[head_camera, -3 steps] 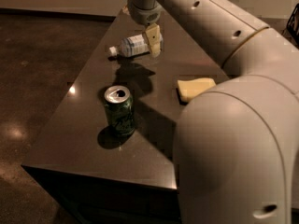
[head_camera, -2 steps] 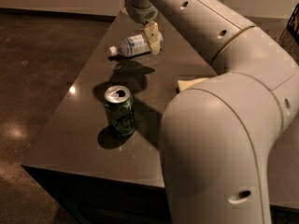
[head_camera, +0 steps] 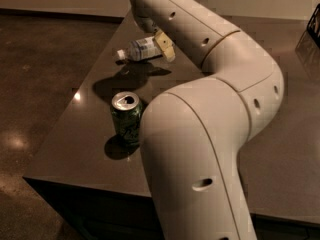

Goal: Move blue plastic bottle near sponge

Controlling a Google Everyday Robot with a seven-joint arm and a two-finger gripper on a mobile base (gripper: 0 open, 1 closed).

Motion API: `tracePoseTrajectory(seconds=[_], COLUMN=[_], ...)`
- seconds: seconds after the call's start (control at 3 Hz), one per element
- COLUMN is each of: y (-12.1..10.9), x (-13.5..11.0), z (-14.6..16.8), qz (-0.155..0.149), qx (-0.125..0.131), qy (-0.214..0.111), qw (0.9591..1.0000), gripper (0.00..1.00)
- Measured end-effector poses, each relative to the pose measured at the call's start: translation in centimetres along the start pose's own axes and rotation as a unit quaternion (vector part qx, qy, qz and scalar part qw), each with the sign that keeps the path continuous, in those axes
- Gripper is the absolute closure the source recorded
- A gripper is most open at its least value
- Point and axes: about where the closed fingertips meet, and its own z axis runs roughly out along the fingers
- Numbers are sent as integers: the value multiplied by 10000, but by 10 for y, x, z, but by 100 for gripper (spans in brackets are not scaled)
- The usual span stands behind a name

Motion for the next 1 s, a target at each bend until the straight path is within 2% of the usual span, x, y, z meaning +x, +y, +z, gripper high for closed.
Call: tracePoseTrajectory(seconds=[0.33,0.67,1.0], y=[4,4,1], x=[0,-5,-11], z=[15,20,19], qz=[-98,-172,-257], qx=[-224,-299,-300], qy=[139,158,153], qw=[9996,9993,9991], gripper=[0,0,17])
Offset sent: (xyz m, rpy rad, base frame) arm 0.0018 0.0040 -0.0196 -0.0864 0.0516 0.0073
